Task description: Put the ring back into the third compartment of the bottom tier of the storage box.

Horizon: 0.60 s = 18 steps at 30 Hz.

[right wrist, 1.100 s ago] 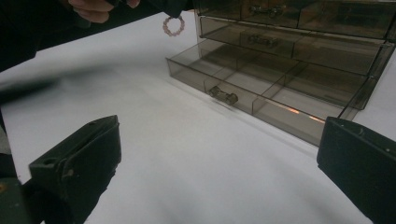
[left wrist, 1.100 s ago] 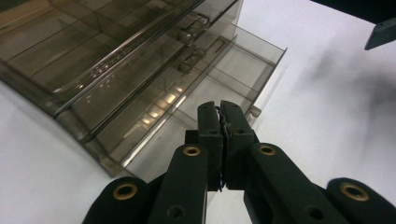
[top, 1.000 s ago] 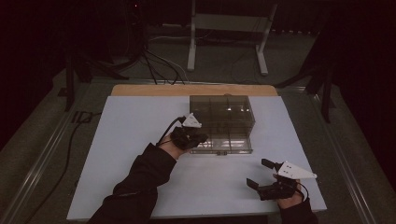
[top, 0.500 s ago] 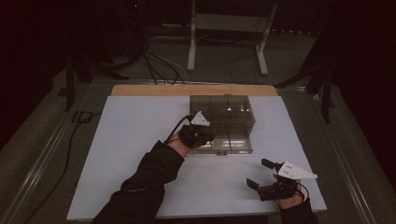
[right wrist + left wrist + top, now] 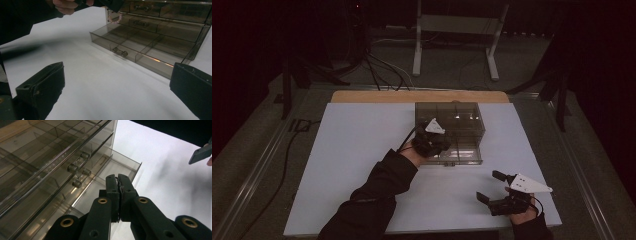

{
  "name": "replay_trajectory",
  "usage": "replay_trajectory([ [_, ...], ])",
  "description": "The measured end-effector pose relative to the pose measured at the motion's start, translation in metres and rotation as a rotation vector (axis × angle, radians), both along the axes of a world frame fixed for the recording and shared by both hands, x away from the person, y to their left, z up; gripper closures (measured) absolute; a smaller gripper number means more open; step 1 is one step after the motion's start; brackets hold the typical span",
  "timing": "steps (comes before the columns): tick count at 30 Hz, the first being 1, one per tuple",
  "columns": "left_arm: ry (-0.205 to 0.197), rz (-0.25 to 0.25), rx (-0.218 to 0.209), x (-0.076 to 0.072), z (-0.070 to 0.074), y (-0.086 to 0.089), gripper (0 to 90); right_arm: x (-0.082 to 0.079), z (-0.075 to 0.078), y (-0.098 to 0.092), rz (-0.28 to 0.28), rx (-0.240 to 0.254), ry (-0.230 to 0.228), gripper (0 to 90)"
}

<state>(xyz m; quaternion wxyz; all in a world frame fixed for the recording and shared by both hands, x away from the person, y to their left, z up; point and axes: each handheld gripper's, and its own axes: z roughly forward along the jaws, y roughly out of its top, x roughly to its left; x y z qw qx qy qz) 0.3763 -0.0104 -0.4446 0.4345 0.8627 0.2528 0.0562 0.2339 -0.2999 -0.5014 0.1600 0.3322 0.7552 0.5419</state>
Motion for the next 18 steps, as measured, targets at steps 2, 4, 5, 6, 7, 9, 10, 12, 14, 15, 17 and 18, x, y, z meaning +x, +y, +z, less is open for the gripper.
replay_trajectory([
  [2, 0.002, -0.004, -0.001, 0.001, 0.000, -0.001, 89.8, 0.000, 0.000, 0.000, 0.001, 0.001, 0.001, 0.0],
  [4, -0.002, -0.005, -0.007, 0.002, 0.002, -0.006, 89.8, 0.000, 0.000, 0.000, 0.002, 0.001, 0.000, 0.0],
  [5, -0.009, -0.006, -0.007, 0.001, 0.002, -0.007, 89.8, 0.000, 0.000, 0.000, 0.002, 0.001, 0.000, 0.0],
  [6, -0.010, -0.009, -0.010, 0.001, 0.002, -0.009, 89.8, 0.000, 0.000, 0.000, 0.001, -0.001, -0.001, 0.0],
  [7, -0.012, -0.009, -0.008, 0.002, 0.002, -0.011, 89.8, 0.000, 0.000, 0.000, 0.002, 0.000, -0.001, 0.0],
  [9, -0.014, -0.014, -0.011, 0.002, 0.002, -0.015, 89.8, 0.000, 0.000, 0.000, 0.000, 0.000, -0.001, 0.0],
  [10, -0.014, -0.013, -0.012, 0.002, 0.002, -0.017, 89.8, 0.000, 0.000, 0.000, 0.001, 0.000, 0.000, 0.0],
  [12, -0.014, -0.017, -0.015, 0.003, 0.002, -0.020, 89.8, 0.000, 0.000, -0.001, 0.000, 0.000, 0.002, 0.0],
  [14, -0.015, -0.016, -0.019, 0.004, 0.002, -0.022, 89.8, -0.001, 0.000, -0.001, 0.001, 0.003, -0.001, 0.0],
  [15, -0.012, -0.015, -0.023, 0.004, 0.002, -0.023, 89.8, -0.001, 0.000, -0.001, 0.001, 0.003, -0.002, 0.0],
  [17, -0.013, -0.019, -0.022, 0.005, 0.002, -0.025, 89.8, -0.001, 0.000, -0.001, 0.002, 0.002, -0.003, 0.0],
  [18, -0.013, -0.019, -0.022, 0.005, 0.002, -0.025, 89.8, -0.001, 0.000, -0.001, 0.002, 0.002, -0.003, 0.0],
])
